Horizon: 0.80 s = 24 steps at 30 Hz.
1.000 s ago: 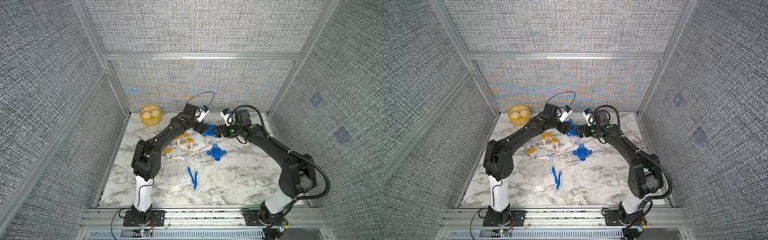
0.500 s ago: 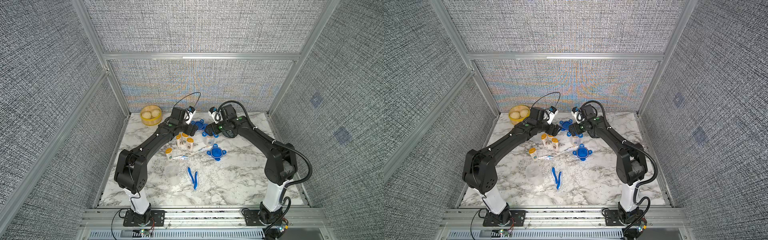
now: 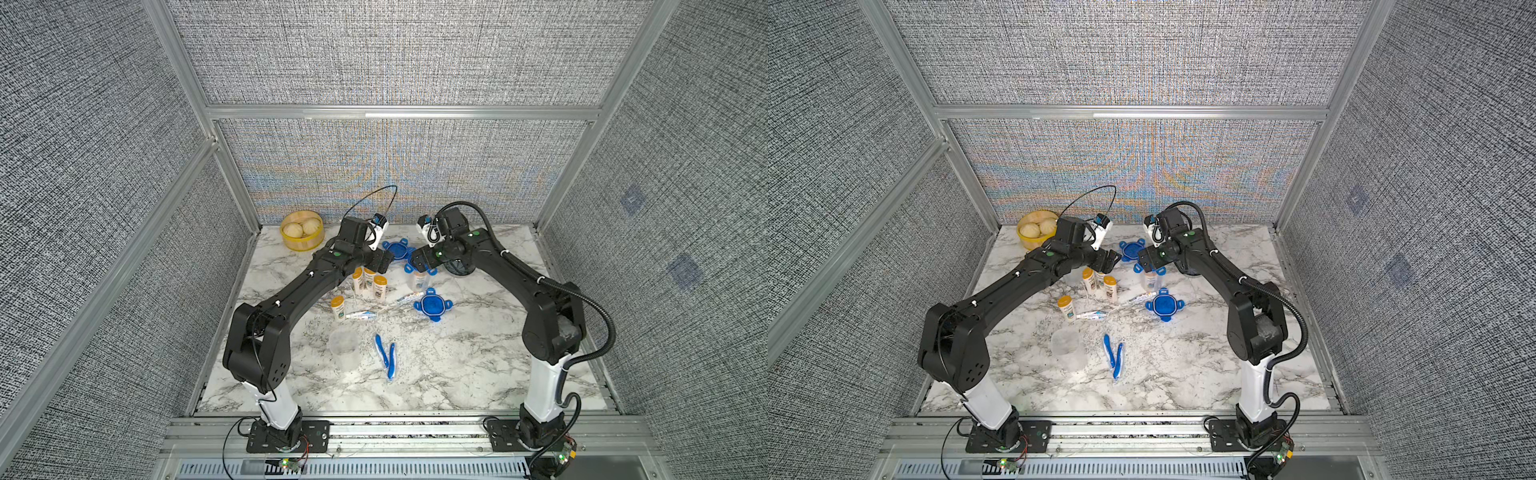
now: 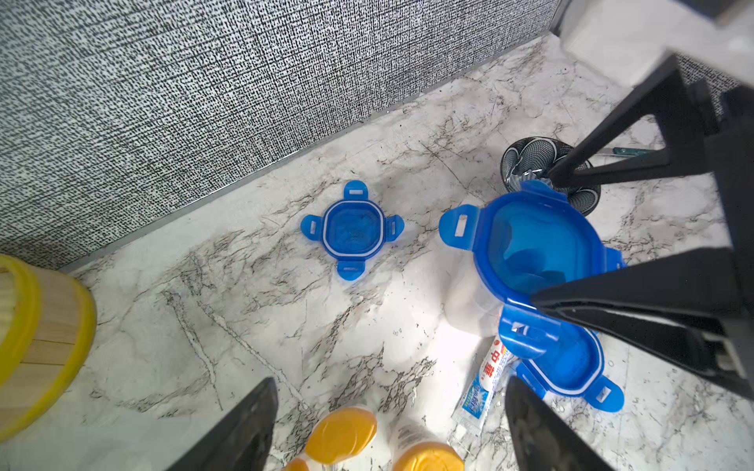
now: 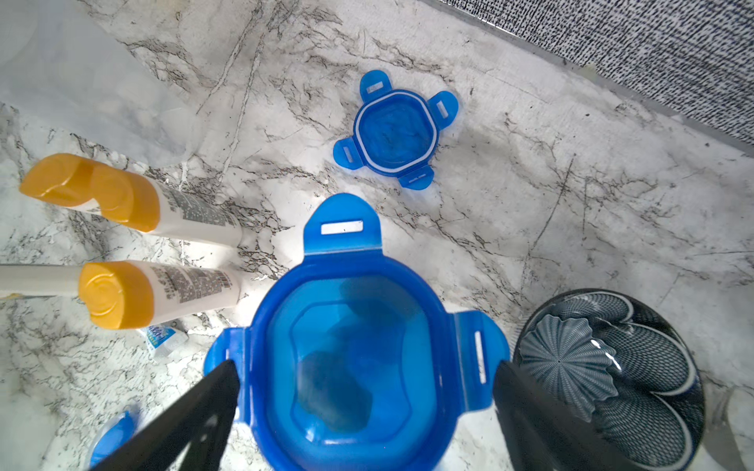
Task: Pack away toiletry kits
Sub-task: Close the fastener on the container.
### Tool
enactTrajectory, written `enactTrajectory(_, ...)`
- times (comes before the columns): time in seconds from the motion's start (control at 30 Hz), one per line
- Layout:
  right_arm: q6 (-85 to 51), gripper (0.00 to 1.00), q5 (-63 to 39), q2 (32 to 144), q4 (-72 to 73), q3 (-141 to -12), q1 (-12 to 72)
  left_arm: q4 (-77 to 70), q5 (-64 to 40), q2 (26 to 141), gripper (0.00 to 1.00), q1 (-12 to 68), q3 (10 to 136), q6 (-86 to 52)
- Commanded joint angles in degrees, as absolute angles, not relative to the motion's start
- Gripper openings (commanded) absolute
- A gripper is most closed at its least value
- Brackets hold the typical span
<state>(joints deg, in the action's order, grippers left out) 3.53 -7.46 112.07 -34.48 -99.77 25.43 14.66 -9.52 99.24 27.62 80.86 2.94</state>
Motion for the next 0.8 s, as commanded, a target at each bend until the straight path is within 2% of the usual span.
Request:
enactTrajectory(0.0, 2.6, 0.99, -9.9, 112.3, -34.4, -100.4, 25.6, 12.8, -10.4, 99.6, 0.85, 27.5, 81.1, 2.6)
enactTrajectory(0.77, 3.6, 0.97, -6.5, 115.5, -37.8, -100.1, 25.8, 12.7, -11.1, 100.0, 0.85, 26.7, 81.3, 2.8)
